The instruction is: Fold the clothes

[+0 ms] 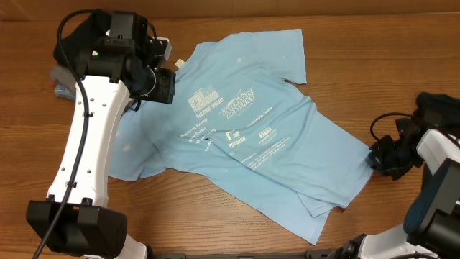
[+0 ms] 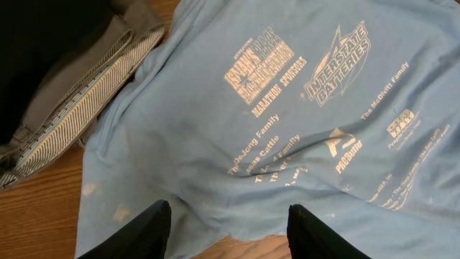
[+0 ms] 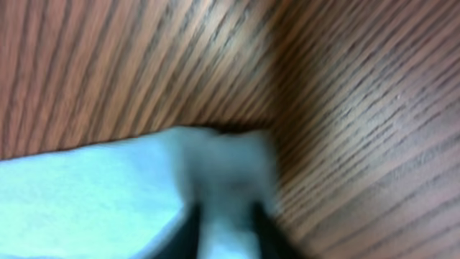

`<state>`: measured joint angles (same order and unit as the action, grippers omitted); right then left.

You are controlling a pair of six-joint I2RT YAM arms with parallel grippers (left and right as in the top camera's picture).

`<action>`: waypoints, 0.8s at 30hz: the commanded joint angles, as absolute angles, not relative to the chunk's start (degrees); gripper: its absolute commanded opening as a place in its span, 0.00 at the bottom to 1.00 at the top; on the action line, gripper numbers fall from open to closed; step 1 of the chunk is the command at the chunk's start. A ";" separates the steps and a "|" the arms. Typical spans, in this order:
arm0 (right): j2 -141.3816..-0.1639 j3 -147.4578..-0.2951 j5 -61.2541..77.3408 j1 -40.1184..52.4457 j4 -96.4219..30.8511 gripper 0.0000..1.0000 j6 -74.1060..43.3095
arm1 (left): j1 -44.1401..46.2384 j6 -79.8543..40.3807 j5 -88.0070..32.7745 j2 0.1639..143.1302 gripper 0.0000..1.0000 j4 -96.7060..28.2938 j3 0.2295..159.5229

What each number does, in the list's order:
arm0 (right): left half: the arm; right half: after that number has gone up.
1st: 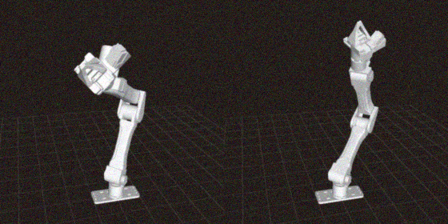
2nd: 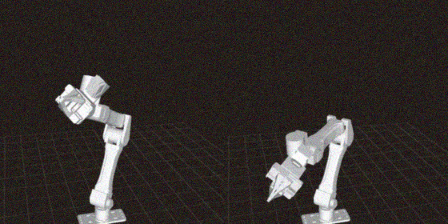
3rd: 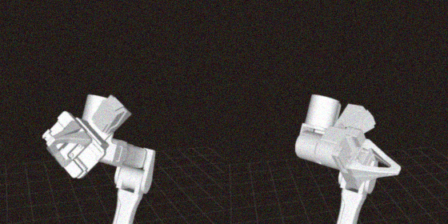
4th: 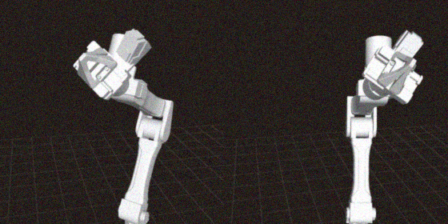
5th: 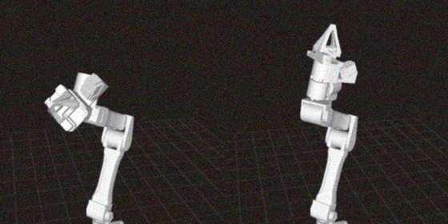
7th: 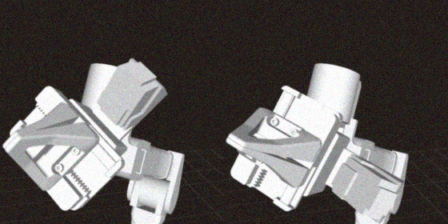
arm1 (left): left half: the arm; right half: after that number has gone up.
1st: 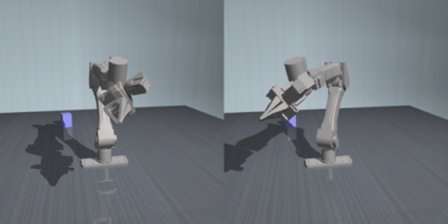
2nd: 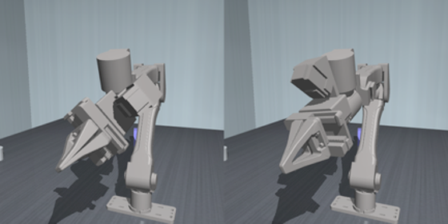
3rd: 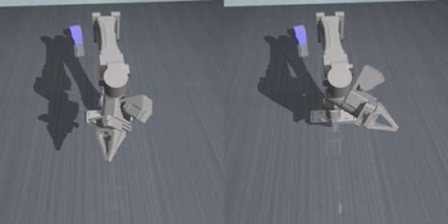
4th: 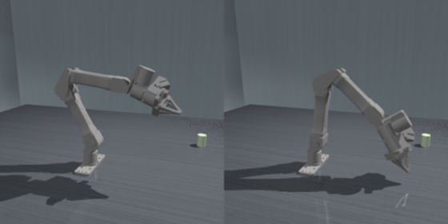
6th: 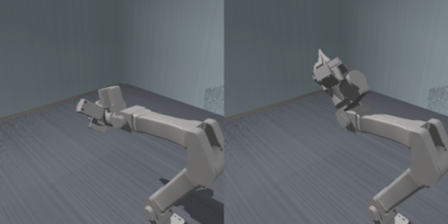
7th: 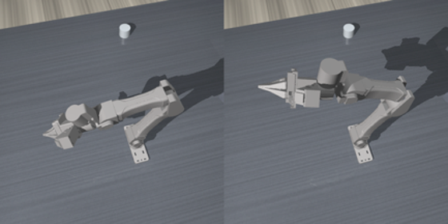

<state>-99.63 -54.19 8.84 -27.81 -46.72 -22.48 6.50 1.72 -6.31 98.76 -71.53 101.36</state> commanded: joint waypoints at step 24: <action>-102.41 -100.16 5.34 -28.60 -51.29 1.00 -22.09 | 11.33 2.22 -7.11 103.94 0.59 -58.98 102.10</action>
